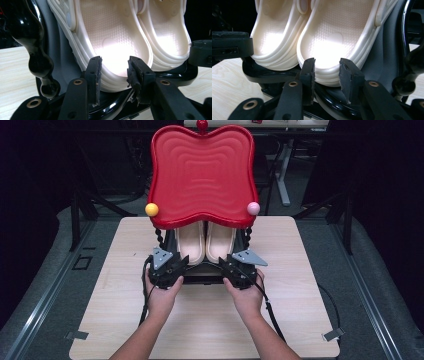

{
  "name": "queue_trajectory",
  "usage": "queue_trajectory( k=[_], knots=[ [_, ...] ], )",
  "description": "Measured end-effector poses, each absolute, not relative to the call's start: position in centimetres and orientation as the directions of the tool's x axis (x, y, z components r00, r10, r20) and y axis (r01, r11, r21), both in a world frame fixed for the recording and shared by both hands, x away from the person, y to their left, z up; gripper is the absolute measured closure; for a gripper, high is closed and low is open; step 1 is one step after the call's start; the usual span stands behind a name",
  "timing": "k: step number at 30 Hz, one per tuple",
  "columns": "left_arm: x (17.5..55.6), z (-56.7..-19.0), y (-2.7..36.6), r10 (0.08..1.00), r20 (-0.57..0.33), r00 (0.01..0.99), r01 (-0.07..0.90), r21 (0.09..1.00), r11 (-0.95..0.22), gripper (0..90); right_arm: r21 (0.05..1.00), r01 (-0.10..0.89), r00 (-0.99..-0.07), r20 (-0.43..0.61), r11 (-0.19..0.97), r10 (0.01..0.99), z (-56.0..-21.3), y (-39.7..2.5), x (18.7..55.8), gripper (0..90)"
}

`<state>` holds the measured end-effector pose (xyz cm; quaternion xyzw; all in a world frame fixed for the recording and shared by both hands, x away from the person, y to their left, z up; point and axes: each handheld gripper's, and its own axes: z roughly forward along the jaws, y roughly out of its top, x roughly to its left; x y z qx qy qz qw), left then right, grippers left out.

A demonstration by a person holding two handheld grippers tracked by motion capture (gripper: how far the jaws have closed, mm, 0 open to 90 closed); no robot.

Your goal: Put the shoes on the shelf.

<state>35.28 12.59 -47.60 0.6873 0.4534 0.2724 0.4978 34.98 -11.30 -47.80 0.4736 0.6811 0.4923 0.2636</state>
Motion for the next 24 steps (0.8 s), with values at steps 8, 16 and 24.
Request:
queue_trajectory(
  k=[8,16,24],
  knots=[
    [34.7,-47.6,13.1,0.88,-0.077,0.47,0.344,0.933,-0.102,61.7,0.924,0.374,-0.438,0.095,0.085,0.894,-47.7,-11.6,34.4,64.0],
    [31.9,-48.0,14.3,0.859,-0.025,0.512,0.319,0.933,-0.163,58.2,0.92,0.33,-0.47,-0.036,0.213,0.882,-48.3,-12.9,31.4,62.9],
    [29.1,-49.6,17.4,0.844,0.029,0.535,0.306,0.925,-0.226,49.8,0.897,0.326,-0.48,-0.115,0.299,0.87,-49.3,-16.8,27.8,56.2]
  ],
)
